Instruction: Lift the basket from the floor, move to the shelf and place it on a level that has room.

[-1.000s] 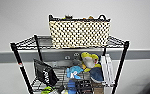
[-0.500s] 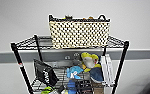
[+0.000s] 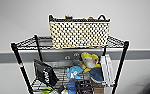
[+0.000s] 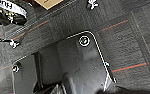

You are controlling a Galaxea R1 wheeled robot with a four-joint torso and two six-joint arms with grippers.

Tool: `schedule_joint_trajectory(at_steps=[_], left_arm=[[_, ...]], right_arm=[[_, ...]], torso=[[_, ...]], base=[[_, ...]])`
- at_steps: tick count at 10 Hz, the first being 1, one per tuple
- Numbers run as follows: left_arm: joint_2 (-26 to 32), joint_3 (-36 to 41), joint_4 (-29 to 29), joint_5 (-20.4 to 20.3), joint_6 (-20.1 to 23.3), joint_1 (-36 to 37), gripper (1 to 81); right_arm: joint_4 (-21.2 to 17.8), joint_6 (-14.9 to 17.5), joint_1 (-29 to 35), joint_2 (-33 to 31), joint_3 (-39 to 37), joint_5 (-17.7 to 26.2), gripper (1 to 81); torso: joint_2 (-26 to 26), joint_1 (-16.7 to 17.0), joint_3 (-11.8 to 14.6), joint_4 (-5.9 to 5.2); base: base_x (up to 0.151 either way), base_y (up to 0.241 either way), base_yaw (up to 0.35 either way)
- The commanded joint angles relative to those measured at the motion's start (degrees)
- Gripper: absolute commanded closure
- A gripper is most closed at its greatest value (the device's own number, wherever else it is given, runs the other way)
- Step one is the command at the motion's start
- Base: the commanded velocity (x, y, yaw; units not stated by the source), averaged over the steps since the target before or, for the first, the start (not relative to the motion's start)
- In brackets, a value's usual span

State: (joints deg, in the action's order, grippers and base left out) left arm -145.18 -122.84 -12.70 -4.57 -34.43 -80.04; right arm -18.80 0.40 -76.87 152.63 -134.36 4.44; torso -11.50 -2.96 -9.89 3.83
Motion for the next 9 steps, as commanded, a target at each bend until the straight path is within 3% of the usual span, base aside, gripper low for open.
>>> schedule_joint_trajectory(at_steps=[1, 5, 9], left_arm=[[-5.65, -8.29, -1.36, 1.85, 1.82, 0.89, 1.0], [-17.34, -24.55, -2.85, 1.85, 1.91, -0.95, 1.0], [-20.16, -26.75, -4.26, 1.85, 2.17, -1.57, 1.0]], right_arm=[[0.87, 1.79, 0.80, 4.63, -6.40, 2.51, 1.0], [0.96, 1.88, -2.63, 11.85, -15.21, -0.31, 1.0], [2.97, 1.88, -4.74, 16.67, -20.73, -2.68, 1.0]], torso=[[0.00, 0.00, 0.00, 0.00], [-0.02, 0.04, 0.02, 0.00], [-0.05, 0.06, 0.05, 0.00]], base=[[0.000, 0.000, 0.000], [0.000, 0.000, 0.000], [0.000, 0.000, 0.000]])
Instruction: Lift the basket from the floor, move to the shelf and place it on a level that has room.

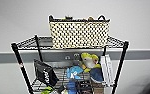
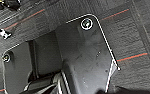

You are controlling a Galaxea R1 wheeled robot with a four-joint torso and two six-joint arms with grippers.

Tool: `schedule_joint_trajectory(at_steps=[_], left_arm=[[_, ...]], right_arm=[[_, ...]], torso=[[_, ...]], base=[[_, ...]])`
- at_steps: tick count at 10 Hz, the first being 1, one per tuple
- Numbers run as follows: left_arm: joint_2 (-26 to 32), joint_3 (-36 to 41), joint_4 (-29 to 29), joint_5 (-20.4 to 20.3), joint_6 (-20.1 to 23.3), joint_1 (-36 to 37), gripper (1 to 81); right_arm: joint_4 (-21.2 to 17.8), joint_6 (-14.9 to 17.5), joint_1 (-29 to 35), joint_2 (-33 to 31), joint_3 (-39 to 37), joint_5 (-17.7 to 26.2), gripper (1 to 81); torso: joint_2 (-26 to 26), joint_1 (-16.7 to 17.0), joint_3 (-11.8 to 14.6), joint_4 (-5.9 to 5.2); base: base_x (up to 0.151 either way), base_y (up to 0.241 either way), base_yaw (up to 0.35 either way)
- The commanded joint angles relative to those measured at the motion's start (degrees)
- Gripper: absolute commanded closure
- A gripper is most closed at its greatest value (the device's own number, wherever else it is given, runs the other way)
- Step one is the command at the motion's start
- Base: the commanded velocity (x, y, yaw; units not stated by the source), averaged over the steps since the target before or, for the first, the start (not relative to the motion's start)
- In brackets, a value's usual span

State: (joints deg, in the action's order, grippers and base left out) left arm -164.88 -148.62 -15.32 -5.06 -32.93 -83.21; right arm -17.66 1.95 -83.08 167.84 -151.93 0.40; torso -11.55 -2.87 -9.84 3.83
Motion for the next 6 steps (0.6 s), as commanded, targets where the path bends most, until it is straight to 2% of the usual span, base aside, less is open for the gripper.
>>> schedule_joint_trajectory(at_steps=[1, 5, 6], left_arm=[[-0.90, -1.68, -1.55, 2.33, 0.76, 1.51, 1.0], [-5.73, -7.74, -1.55, 3.21, 2.08, 1.25, 1.0], [-6.95, -9.13, -1.46, 4.51, 2.34, 1.34, 1.0]], right_arm=[[2.55, 0.25, 0.85, 2.61, -4.94, 1.36, 1.0], [4.92, 0.07, -0.91, 6.48, -8.19, 0.83, 1.0], [5.53, 0.16, -1.17, 6.92, -8.19, 0.83, 1.0]], torso=[[0.00, 0.00, 0.00, 0.00], [-0.02, 0.04, 0.02, 0.00], [-0.02, 0.04, 0.02, 0.00]], base=[[0.000, 0.000, 0.000], [0.000, 0.000, 0.000], [0.000, 0.000, 0.000]])
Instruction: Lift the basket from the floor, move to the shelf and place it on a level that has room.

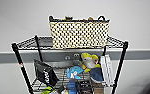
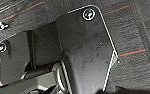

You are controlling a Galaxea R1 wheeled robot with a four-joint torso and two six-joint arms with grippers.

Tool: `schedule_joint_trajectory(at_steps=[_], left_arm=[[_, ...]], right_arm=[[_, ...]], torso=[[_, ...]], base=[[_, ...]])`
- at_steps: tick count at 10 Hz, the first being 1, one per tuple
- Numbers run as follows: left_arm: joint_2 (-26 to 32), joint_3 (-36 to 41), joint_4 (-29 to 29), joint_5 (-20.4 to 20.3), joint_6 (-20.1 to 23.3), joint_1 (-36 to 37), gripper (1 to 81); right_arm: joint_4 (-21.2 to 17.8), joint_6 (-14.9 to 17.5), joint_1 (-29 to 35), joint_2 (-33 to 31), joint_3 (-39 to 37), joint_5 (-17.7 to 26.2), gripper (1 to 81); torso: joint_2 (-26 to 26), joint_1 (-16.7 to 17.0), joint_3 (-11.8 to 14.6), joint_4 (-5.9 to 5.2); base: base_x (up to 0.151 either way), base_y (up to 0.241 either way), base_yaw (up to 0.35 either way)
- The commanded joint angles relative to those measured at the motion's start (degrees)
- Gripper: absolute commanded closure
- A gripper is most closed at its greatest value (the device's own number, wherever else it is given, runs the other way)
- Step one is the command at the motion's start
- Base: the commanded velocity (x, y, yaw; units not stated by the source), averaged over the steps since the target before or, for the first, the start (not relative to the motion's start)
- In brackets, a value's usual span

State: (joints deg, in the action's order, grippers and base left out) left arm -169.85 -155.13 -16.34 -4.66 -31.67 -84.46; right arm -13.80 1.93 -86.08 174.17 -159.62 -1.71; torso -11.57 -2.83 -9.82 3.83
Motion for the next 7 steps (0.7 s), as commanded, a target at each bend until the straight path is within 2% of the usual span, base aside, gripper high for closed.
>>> schedule_joint_trajectory(at_steps=[1, 4, 6, 7], left_arm=[[-3.38, -4.46, -0.54, 5.79, 1.26, 2.58, 1.0], [-4.71, -5.54, -0.54, 9.65, 2.05, 2.76, 1.0], [-4.88, -5.54, -0.71, 14.39, 3.54, 3.81, 1.0], [-5.15, -5.54, -1.42, 15.38, 4.51, 3.90, 1.0]], right_arm=[[2.11, 0.18, 1.47, 1.03, -0.50, 2.94, 1.0], [2.29, 0.10, 1.21, 1.21, -0.50, 3.64, 1.0], [2.20, 0.01, 0.85, 1.12, -0.59, 3.12, 1.0], [2.11, 0.01, 0.77, 1.21, -0.50, 2.94, 1.0]], torso=[[0.00, 0.00, 0.00, 0.00], [-0.02, 0.00, 0.00, 0.00], [-0.02, 0.02, 0.00, 0.00], [-0.02, 0.02, 0.00, 0.00]], base=[[0.000, 0.000, 0.000], [0.000, 0.000, 0.000], [0.000, 0.000, 0.000], [0.000, 0.000, 0.000]])
